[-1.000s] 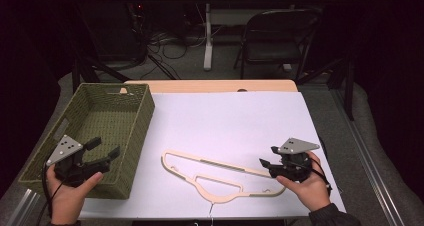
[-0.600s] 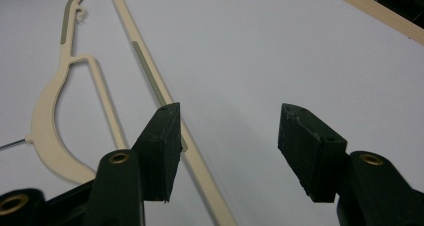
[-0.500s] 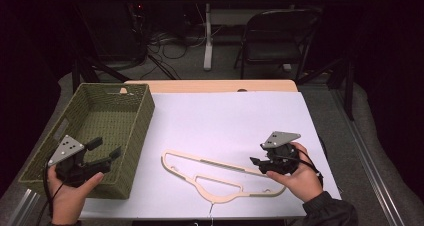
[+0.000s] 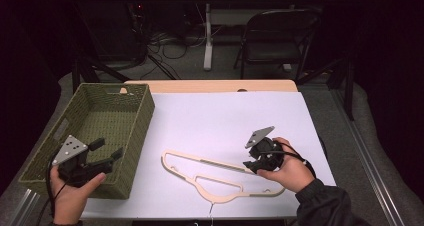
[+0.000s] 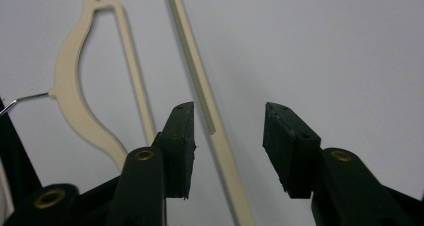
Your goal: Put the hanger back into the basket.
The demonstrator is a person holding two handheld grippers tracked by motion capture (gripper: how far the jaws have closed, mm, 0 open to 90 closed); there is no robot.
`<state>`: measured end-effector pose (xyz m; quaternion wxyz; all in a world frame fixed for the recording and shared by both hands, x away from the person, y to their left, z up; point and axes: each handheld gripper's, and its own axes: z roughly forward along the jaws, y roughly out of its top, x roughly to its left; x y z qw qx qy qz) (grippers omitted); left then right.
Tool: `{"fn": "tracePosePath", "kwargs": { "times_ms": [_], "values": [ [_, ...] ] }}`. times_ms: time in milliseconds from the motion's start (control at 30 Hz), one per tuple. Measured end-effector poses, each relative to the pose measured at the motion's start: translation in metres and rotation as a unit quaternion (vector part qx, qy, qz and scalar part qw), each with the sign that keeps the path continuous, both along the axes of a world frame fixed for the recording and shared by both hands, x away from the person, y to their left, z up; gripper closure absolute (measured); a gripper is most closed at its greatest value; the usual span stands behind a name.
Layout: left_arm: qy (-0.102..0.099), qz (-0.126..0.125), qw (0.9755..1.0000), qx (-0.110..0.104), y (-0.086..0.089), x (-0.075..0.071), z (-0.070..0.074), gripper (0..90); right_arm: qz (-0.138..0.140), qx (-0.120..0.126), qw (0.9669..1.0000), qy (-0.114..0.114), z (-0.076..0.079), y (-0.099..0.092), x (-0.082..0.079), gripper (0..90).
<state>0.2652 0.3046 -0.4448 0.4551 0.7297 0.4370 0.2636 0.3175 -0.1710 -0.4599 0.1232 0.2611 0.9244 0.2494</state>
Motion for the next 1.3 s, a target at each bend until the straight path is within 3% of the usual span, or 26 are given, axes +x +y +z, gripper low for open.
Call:
{"fn": "tracePosePath", "kwargs": {
  "times_ms": [133,433,467,533,600,667,867,933,1000,1033,1067,1100,1133,1167,1200,1233,1300],
  "values": [
    [0.000,-0.002,1.0000,0.001,-0.001,0.000,0.000,28.4,0.018,-0.030,0.9991,0.022,-0.005,0.011,0.002,61.1],
    [0.003,-0.005,1.0000,0.005,-0.003,0.000,-0.001,28.7,0.032,-0.049,0.9973,0.044,-0.005,0.027,0.007,61.9],
    [0.002,-0.005,1.0000,0.006,-0.003,0.000,-0.001,28.7,0.030,-0.062,0.9966,0.044,-0.003,0.028,0.007,61.9],
    [0.003,-0.006,1.0000,0.006,-0.003,0.000,-0.001,28.8,0.042,-0.037,0.9969,0.056,-0.006,0.031,0.009,62.1],
    [0.002,-0.005,1.0000,0.006,-0.003,0.000,-0.001,28.9,0.032,-0.064,0.9957,0.058,-0.004,0.034,0.009,63.2],
    [0.002,-0.005,1.0000,0.005,-0.003,0.000,-0.001,28.9,0.027,-0.072,0.9945,0.071,-0.006,0.036,0.010,64.4],
    [0.003,-0.006,1.0000,0.006,-0.003,0.001,-0.002,29.0,0.035,-0.074,0.9934,0.080,-0.013,0.042,0.013,66.2],
    [0.003,-0.006,1.0000,0.007,-0.003,0.001,-0.002,29.0,0.035,-0.089,0.9927,0.074,-0.013,0.045,0.013,65.9],
    [0.004,-0.007,0.9999,0.007,-0.004,0.001,-0.002,29.1,0.041,-0.074,0.9930,0.082,-0.016,0.047,0.013,65.9],
    [0.004,-0.007,0.9999,0.008,-0.004,0.001,-0.002,29.1,0.046,-0.079,0.9925,0.081,-0.017,0.048,0.014,65.9],
    [0.004,-0.008,0.9999,0.008,-0.004,0.001,-0.002,29.1,0.041,-0.117,0.9893,0.077,-0.016,0.053,0.013,65.9],
    [0.004,-0.008,0.9999,0.008,-0.004,0.001,-0.002,29.1,0.041,-0.117,0.9893,0.077,-0.016,0.053,0.013,65.9],
    [0.004,-0.008,0.9999,0.008,-0.005,0.001,-0.002,29.1,0.057,-0.070,0.9921,0.088,-0.023,0.053,0.014,66.0],
    [0.004,-0.008,0.9999,0.008,-0.005,0.001,-0.002,29.1,0.049,-0.093,0.9907,0.086,-0.022,0.056,0.013,66.0],
    [0.004,-0.008,0.9999,0.008,-0.005,0.001,-0.002,29.1,0.049,-0.128,0.9873,0.080,-0.019,0.058,0.013,66.0],
    [0.005,-0.008,0.9999,0.008,-0.005,0.001,-0.002,29.2,0.060,-0.080,0.9907,0.092,-0.026,0.058,0.014,66.0],
    [0.005,-0.008,0.9999,0.008,-0.005,0.001,-0.002,29.2,0.061,-0.112,0.9870,0.097,-0.024,0.062,0.013,66.1]
  ]
}}
